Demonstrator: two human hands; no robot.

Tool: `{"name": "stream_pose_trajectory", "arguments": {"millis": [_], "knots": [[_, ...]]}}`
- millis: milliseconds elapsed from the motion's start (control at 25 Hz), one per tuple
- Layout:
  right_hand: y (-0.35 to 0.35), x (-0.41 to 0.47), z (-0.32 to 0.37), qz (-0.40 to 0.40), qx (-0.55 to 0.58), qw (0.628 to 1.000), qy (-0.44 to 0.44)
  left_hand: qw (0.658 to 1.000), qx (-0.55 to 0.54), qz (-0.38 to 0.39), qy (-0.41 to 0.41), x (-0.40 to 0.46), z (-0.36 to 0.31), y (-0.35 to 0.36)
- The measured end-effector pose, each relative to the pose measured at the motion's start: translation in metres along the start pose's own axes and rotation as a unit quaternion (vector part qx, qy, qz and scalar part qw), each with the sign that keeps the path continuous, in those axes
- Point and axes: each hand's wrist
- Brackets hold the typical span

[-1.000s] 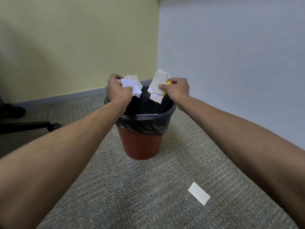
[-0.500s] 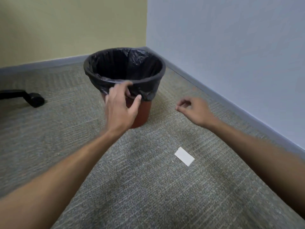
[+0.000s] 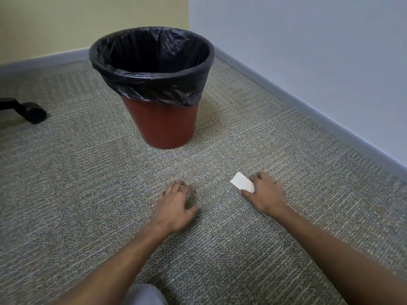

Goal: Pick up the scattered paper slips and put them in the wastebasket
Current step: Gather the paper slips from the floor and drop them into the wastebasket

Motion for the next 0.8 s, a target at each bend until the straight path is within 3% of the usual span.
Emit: {"name": "stream_pose_trajectory", "arguments": {"millis": [200, 360, 520, 800], "knots": [[0.007, 0.003, -0.001, -0.011, 0.150, 0.986, 0.067, 1.000, 0.015, 0.016, -0.012, -0.010, 0.000, 0.026], [-0.006, 0.006, -0.004, 0.020, 0.359, 0.929, 0.089, 1.000, 0.008, -0.005, 0.004, -0.011, -0.007, 0.039], [-0.044, 0.011, -0.005, -0.036, 0.420, 0.906, 0.038, 0.998, -0.017, -0.044, 0.030, 0.004, -0.018, 0.036], [-0.040, 0.011, 0.002, -0.039, 0.385, 0.922, -0.004, 0.993, -0.032, -0.046, 0.100, 0.040, -0.051, 0.045]]}}
Point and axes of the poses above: each hand's wrist, its own x-axis towards the middle knuckle, its own y-axis out of the palm, z = x × y, and after that the axes turned 4 degrees about -z, right-handed
